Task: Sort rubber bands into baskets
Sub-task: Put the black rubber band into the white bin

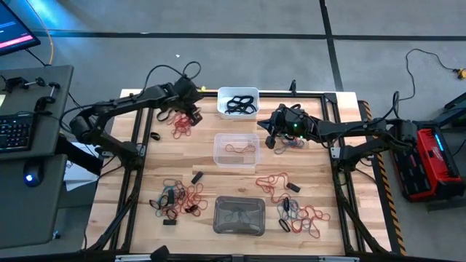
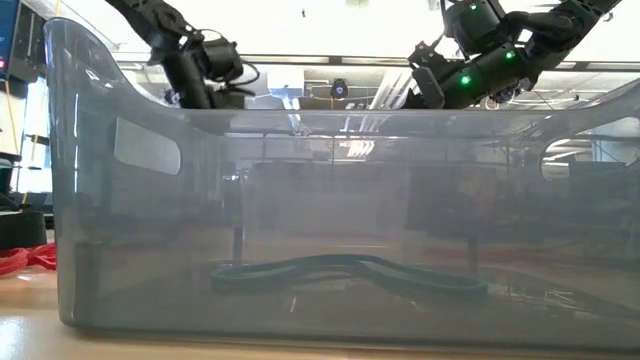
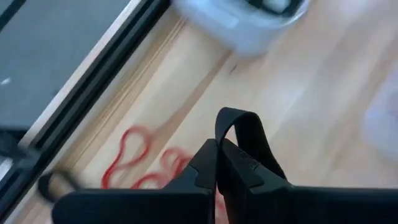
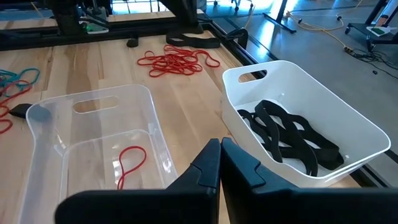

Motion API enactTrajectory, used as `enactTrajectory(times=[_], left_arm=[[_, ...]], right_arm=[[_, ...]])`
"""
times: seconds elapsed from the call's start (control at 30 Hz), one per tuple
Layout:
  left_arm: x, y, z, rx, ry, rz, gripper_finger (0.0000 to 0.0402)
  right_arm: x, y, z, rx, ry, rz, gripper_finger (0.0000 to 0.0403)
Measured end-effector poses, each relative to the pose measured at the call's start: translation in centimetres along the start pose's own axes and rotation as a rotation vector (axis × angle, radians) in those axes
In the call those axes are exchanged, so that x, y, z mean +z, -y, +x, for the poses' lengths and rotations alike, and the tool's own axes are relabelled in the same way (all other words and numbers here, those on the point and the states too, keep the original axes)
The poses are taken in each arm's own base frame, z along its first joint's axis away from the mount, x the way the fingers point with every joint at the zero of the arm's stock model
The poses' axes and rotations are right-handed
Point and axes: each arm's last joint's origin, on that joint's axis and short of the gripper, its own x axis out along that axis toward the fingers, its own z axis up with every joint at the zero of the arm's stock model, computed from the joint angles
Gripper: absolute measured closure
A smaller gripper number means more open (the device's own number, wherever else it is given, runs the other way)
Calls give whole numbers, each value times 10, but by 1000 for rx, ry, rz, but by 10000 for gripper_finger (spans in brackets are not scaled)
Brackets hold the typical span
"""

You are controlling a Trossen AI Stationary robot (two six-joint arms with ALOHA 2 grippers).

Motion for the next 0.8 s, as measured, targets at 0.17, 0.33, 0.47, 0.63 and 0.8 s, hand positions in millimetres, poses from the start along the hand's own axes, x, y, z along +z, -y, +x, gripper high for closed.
enactTrajectory(times=[0.17,0.33,0.47,0.63,0.8], left_arm=[[19,11,-10,-72,116,25,401],[42,20,-15,-132,217,47,401],[62,28,-14,-161,262,90,401],[85,36,0,-169,262,149,401],[108,38,22,-165,253,185,401]], right_arm=[[0,0,0,0,-2,-3,403],[0,0,0,0,-3,-3,403],[0,0,0,0,-3,-3,403],[0,0,0,-1,-4,-3,403],[0,0,0,-1,-5,4,403]])
